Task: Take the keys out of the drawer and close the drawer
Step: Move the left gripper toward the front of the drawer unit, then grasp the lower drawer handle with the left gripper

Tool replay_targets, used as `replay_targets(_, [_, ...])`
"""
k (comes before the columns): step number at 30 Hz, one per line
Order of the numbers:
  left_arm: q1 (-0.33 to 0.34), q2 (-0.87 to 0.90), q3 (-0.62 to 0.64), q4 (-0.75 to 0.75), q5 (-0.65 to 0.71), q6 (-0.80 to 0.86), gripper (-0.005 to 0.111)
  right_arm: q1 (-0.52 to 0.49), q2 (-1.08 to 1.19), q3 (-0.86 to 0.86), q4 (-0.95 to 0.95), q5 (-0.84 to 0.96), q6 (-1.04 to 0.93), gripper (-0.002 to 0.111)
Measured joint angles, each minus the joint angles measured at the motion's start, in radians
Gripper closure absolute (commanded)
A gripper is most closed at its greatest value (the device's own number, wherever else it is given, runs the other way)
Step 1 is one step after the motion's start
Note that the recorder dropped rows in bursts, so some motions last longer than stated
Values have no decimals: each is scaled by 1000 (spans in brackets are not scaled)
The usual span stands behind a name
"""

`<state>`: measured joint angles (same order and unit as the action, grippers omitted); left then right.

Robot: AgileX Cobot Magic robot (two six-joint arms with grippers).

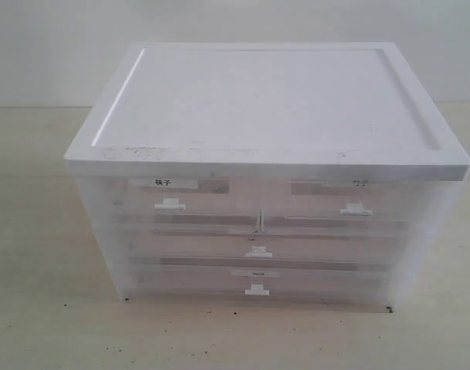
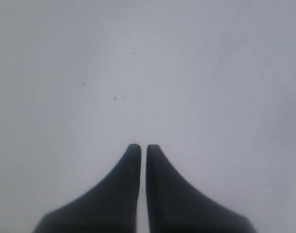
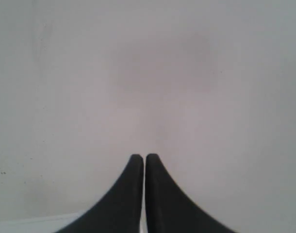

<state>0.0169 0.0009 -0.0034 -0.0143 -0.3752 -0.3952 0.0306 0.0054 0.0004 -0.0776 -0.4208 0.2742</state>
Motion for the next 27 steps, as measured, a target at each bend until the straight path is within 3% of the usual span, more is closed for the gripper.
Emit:
replay_targets(4, [0,17,-6,350,-163,-247,102,0,0,0,-78,-12,125,109])
replay_targets(7, [0,119,-67,644,-340,-421,102,0,14,-12,-240,-12,271,109])
replay_targets(12, [0,389,-180,1023,-593,-495,102,0,146,-83,-616,-80,576,109])
replay_targets(16, [0,676,-204,1223,-803,-344,102,0,320,-117,-849,-210,710,109])
replay_targets(20, [-61,958,-206,1277,-821,-115,102,0,492,-126,-904,-310,700,109])
replay_targets(23, [-193,1136,-206,1239,-821,111,102,0,611,-128,-918,-354,666,109])
replay_targets(27, [-442,1341,-213,1048,-825,443,102,0,742,-128,-932,-407,618,109])
